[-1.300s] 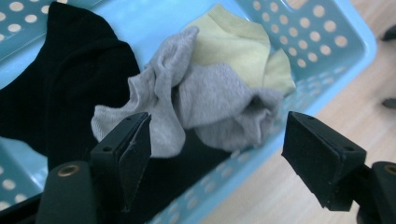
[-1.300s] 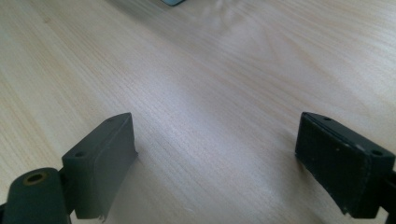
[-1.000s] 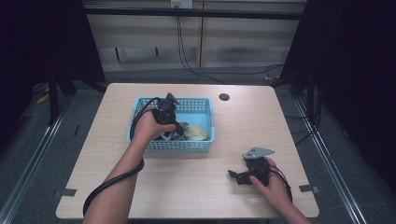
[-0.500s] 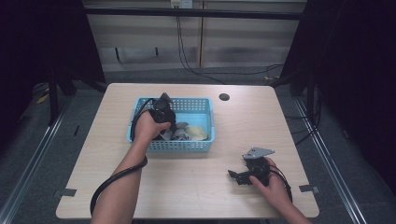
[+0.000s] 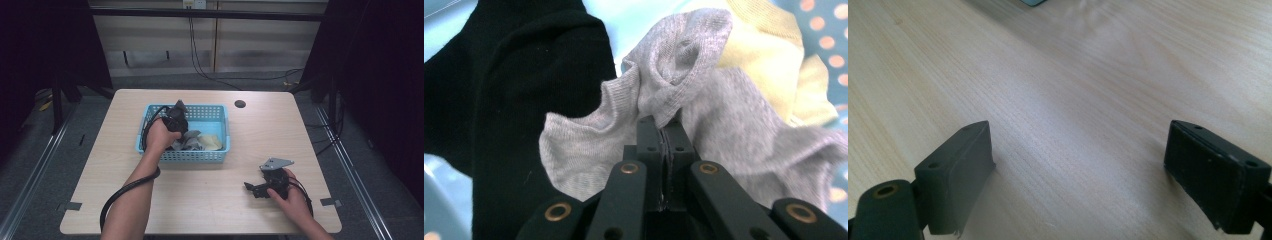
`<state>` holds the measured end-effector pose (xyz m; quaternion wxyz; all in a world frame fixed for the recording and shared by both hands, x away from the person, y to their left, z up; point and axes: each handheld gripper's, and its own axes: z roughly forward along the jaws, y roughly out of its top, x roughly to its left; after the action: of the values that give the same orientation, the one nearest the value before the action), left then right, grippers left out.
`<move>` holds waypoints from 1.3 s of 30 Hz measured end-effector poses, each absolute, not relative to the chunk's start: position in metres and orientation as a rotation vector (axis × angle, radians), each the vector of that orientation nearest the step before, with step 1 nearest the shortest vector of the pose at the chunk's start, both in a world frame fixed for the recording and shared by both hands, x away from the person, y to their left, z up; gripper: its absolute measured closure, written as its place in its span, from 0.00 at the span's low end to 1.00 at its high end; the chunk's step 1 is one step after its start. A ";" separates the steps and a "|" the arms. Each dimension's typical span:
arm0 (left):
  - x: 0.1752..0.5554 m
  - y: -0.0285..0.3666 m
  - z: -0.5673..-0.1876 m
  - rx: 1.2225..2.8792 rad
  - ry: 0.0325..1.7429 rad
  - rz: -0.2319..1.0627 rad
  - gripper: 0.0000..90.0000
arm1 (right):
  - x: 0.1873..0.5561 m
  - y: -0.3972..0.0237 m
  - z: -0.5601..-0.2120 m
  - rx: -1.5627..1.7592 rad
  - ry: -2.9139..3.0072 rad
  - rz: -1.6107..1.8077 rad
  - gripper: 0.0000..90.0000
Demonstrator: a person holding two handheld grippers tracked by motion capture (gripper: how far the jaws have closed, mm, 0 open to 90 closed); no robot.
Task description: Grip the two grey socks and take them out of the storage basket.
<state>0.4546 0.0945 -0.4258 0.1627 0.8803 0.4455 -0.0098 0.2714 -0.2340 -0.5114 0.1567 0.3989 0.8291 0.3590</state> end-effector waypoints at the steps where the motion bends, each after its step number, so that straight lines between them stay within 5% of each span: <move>1: 0.454 0.095 -0.423 2.511 1.266 -0.027 0.98 | 0.271 -0.234 -0.511 1.142 2.373 1.027 0.13; 39: 0.428 0.105 -0.305 2.579 1.066 -0.086 0.98 | 0.271 -0.234 -0.511 1.144 2.373 1.029 0.13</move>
<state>0.4285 0.1050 -0.3049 0.1739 0.9096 0.3761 -0.0305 0.2714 -0.2339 -0.5113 0.1562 0.3996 0.8287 0.3594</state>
